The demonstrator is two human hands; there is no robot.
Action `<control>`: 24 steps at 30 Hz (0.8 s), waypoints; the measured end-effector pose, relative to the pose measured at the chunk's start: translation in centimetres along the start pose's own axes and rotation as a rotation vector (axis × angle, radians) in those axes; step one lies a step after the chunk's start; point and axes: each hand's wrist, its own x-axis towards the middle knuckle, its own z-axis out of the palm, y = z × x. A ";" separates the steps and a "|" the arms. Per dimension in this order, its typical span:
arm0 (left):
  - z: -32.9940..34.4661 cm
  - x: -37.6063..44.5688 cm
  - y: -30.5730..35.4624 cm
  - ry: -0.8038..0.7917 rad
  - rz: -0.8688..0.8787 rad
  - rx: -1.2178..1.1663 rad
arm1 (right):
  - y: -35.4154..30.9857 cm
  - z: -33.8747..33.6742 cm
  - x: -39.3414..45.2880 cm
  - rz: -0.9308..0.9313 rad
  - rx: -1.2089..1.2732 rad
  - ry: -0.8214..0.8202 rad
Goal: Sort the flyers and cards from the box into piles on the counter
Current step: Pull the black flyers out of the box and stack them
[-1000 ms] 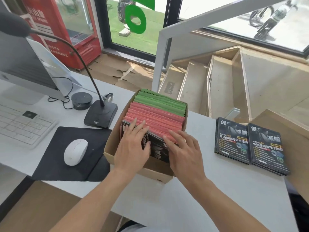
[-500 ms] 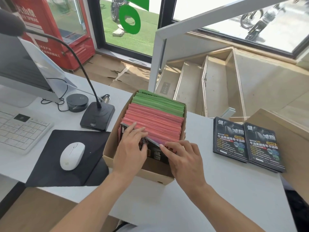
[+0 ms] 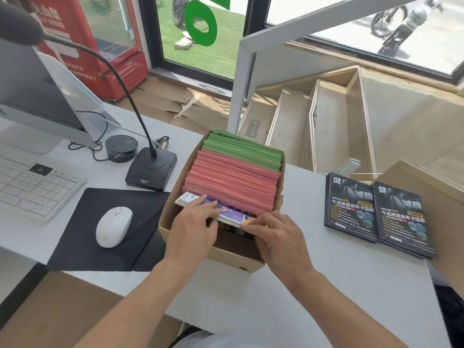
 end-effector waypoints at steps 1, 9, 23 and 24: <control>0.0 0.1 0.1 0.005 0.001 -0.005 | -0.1 0.0 0.0 -0.003 -0.006 0.011; -2.6 1.2 2.6 -0.045 0.001 0.143 | -1.2 -1.4 1.5 0.157 0.000 -0.004; -8.2 5.2 16.0 -0.604 0.272 -0.053 | 1.4 -16.7 3.3 0.380 0.907 0.048; -6.6 5.2 16.2 -0.645 0.270 -0.235 | 2.2 -17.2 2.8 0.417 0.936 0.061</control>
